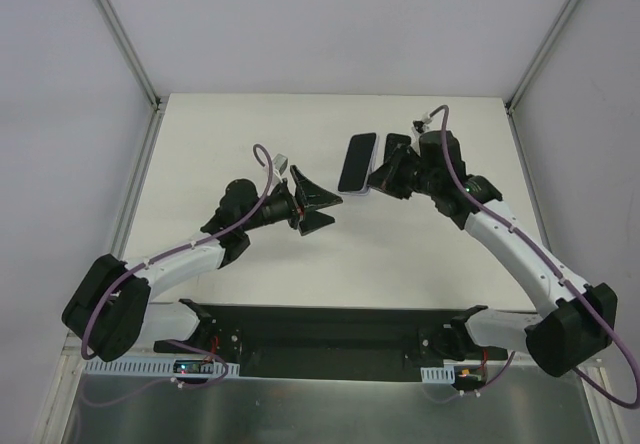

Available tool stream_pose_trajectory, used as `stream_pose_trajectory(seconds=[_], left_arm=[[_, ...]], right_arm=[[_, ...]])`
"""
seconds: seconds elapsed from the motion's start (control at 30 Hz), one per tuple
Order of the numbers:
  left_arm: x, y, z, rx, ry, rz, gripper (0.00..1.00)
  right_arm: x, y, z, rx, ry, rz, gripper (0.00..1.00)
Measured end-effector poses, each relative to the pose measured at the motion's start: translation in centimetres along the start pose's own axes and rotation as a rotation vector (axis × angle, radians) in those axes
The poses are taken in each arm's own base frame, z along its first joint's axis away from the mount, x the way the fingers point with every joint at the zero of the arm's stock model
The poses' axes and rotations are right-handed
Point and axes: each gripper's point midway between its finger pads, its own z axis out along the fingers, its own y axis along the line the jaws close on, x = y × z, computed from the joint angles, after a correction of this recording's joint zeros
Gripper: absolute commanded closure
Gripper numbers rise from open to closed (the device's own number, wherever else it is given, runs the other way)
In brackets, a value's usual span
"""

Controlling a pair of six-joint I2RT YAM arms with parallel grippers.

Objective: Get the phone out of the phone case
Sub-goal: Remove the phone case from the phone.

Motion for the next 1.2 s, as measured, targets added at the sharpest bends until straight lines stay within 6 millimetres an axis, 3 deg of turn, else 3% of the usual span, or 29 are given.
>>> stream_pose_trajectory(seconds=[0.17, 0.3, 0.4, 0.57, 0.8, 1.07, 1.2], left_arm=[[-0.3, 0.8, -0.3, -0.039, 0.018, 0.012, 0.01], [-0.6, 1.5, -0.4, -0.091, 0.027, 0.026, 0.01], [-0.9, 1.2, -0.1, -0.148, 0.041, 0.048, 0.01], [-1.6, 0.4, 0.7, -0.204, 0.058, 0.09, 0.01], [-1.9, 2.8, 0.3, -0.294, 0.064, 0.049, 0.01], [-5.9, 4.0, -3.6, -0.322, -0.086, 0.015, 0.01], [-6.0, 3.8, -4.4, -0.326, -0.1, 0.027, 0.01]], right_arm=[[1.0, -4.7, -1.8, 0.21, 0.021, -0.116, 0.99], [2.5, -9.0, -3.4, 0.413, 0.119, -0.226, 0.99], [3.0, -11.1, -4.4, 0.562, 0.203, -0.33, 0.99], [4.7, -12.8, -4.9, 0.693, 0.333, -0.49, 0.99], [7.2, -14.5, -4.2, 0.78, 0.451, -0.593, 0.99], [9.1, -16.3, -3.3, 0.824, 0.452, -0.655, 0.99], [9.8, -16.8, -2.6, 0.838, 0.422, -0.676, 0.98]])
